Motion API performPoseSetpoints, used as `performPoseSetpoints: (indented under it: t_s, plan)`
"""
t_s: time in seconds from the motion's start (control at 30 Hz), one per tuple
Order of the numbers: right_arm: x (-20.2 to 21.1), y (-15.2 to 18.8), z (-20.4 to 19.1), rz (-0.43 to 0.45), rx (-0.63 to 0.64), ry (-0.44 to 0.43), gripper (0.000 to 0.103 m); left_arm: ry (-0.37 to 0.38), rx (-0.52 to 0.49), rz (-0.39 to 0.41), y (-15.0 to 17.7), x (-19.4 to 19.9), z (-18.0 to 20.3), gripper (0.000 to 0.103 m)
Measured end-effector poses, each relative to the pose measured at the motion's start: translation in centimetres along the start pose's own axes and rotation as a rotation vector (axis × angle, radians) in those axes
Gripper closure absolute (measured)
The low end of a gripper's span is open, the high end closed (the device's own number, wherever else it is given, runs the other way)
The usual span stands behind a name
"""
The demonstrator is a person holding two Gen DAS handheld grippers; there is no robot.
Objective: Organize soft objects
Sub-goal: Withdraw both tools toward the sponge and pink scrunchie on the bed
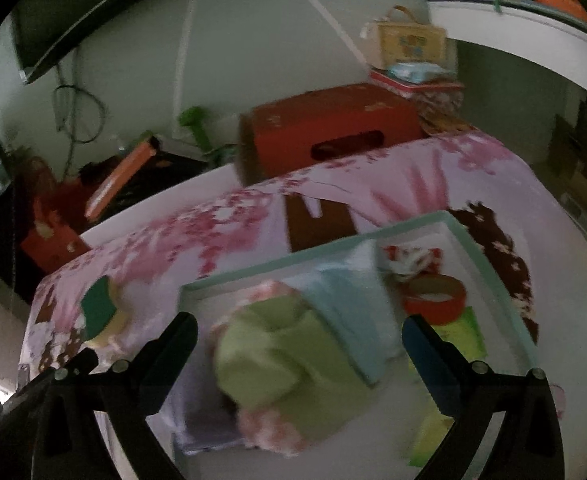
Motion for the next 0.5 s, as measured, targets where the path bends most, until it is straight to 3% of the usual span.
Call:
performPoseSetpoints:
  t_s: [0.5]
  plan:
    - [-1.3,2.2,-9.3,-0.036,0.165,-0.15,0.0,-0.152,0.138,0.035,-0.6,1.0,-8.7,0.004]
Point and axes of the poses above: each gripper's, at about its wrist camera, not at the fingertips, and x roughly against the way its jaws point, z to its right, y to its underside, the point moved 9 cm from there along -x, roughly the way its jaws point, and after that the axes turned 4 degrees about -y, right-handed, at the moved point
